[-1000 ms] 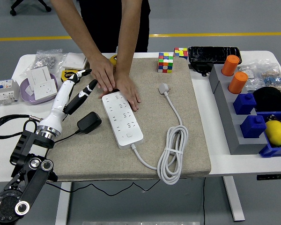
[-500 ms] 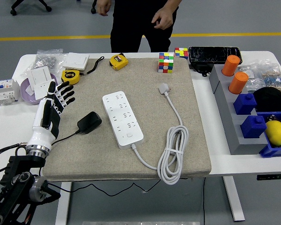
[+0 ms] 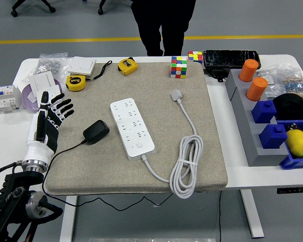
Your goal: Pick up the plug,place it near the board,insert it into the board,press the button
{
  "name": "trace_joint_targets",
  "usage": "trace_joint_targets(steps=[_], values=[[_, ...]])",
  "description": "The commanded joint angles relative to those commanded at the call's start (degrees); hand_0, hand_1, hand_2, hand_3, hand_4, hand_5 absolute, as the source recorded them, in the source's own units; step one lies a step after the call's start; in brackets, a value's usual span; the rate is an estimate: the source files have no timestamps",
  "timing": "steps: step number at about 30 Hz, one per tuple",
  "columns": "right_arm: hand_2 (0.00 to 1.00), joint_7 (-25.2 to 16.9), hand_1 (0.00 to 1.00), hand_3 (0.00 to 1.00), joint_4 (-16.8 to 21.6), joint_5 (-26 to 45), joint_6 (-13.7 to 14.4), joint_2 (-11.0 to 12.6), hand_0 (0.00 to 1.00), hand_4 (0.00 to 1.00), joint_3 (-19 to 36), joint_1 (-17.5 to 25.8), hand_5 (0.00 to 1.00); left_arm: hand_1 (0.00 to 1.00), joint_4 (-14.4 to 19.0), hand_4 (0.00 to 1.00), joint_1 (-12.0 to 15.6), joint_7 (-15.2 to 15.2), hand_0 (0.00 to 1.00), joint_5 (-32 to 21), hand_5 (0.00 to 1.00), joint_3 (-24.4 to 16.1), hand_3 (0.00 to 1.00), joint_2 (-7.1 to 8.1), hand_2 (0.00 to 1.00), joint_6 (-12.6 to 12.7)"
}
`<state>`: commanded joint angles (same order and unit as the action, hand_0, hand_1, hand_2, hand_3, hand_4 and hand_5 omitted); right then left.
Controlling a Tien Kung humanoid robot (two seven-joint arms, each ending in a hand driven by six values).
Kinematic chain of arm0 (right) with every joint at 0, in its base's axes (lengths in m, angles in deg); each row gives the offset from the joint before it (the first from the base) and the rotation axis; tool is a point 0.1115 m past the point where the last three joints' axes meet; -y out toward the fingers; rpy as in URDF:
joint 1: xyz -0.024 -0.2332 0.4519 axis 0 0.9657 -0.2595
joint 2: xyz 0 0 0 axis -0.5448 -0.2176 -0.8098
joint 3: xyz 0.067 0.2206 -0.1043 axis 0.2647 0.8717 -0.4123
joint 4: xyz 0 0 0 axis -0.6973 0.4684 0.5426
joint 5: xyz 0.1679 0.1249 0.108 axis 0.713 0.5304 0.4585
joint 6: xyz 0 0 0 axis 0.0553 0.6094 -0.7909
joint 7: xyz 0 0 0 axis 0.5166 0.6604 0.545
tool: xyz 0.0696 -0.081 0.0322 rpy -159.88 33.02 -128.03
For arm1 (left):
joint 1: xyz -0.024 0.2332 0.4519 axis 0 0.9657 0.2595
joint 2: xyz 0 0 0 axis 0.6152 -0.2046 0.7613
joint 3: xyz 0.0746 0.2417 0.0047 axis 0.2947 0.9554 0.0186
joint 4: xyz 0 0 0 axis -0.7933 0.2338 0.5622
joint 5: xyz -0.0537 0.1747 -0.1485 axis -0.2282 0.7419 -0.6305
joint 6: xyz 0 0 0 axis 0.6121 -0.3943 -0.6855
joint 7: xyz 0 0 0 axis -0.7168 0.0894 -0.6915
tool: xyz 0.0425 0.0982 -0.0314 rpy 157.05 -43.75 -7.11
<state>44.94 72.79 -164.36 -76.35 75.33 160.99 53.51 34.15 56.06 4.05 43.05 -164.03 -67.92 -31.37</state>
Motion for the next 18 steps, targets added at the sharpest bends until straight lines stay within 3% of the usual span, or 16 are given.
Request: trace_joint_targets(steps=[18], values=[[0.717,-0.3,0.725,0.711,0.0,0.54,0.16,0.33,0.874,0.998,-0.4,-1.58,0.672,0.685,-0.52,0.998,-1.58,-0.83,0.657,1.57,0.723,0.81,0.68,0.17,0.652,-0.4]])
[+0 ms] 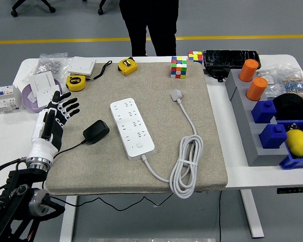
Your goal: Pick up the plug,place it near the board,insert it into the board,press the button
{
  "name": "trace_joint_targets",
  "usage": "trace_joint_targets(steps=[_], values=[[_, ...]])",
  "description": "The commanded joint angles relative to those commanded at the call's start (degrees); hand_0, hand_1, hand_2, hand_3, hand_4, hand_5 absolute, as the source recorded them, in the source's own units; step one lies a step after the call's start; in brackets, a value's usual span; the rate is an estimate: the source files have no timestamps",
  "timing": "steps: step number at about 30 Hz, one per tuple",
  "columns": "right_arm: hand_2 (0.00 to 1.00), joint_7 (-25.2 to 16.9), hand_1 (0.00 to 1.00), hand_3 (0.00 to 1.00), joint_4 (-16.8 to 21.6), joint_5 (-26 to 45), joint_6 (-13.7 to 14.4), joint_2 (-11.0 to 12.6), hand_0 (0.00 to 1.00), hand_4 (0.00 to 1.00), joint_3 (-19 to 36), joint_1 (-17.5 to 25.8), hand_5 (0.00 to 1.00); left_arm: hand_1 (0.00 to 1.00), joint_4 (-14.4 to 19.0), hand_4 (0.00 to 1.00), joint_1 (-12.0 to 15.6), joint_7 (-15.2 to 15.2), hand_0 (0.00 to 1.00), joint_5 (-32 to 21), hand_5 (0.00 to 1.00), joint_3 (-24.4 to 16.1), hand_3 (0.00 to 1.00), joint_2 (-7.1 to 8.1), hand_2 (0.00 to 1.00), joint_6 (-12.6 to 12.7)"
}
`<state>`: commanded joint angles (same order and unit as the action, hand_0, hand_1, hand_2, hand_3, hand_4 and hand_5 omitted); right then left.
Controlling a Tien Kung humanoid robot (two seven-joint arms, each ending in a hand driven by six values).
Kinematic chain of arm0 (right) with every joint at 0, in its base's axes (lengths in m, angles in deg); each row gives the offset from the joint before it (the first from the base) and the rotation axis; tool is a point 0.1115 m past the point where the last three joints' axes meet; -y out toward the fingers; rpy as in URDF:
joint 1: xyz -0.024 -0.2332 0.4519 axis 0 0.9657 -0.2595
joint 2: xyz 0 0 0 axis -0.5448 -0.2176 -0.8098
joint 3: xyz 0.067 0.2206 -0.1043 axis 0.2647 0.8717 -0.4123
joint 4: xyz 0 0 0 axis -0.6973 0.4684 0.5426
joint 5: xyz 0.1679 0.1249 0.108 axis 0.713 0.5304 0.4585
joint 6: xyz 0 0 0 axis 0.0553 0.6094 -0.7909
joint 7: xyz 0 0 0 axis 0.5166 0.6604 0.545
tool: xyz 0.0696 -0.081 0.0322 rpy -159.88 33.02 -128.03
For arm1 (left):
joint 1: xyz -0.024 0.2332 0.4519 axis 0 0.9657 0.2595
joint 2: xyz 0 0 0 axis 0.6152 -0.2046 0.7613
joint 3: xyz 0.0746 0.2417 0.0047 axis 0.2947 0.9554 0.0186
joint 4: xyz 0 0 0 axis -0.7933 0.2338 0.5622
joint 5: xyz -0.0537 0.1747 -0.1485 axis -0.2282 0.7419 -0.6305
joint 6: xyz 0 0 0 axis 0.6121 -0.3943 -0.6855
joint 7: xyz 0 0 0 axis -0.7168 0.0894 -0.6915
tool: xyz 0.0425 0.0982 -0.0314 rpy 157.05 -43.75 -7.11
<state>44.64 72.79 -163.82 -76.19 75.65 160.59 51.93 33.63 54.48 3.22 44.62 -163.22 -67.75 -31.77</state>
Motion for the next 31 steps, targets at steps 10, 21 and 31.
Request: trace_joint_targets(steps=[10,21,31], values=[[0.717,0.29,0.725,0.71,0.0,-0.38,0.05,0.07,0.875,0.998,0.69,-0.03,0.673,0.678,0.54,0.998,-0.02,-0.18,0.653,0.26,0.718,-0.32,0.68,0.03,0.649,0.07],[0.717,0.35,0.725,0.709,0.0,-0.4,0.06,0.69,0.875,0.998,0.96,-0.32,0.673,0.511,1.12,0.816,-0.09,-0.39,0.59,1.52,0.452,-1.47,0.529,-0.16,0.484,0.19],[0.717,0.24,0.726,0.709,0.0,0.22,0.12,0.62,0.874,0.998,0.67,-0.31,0.673,0.42,1.37,0.751,0.0,-0.51,0.527,2.24,0.386,-1.7,0.49,-0.19,0.433,0.98]])
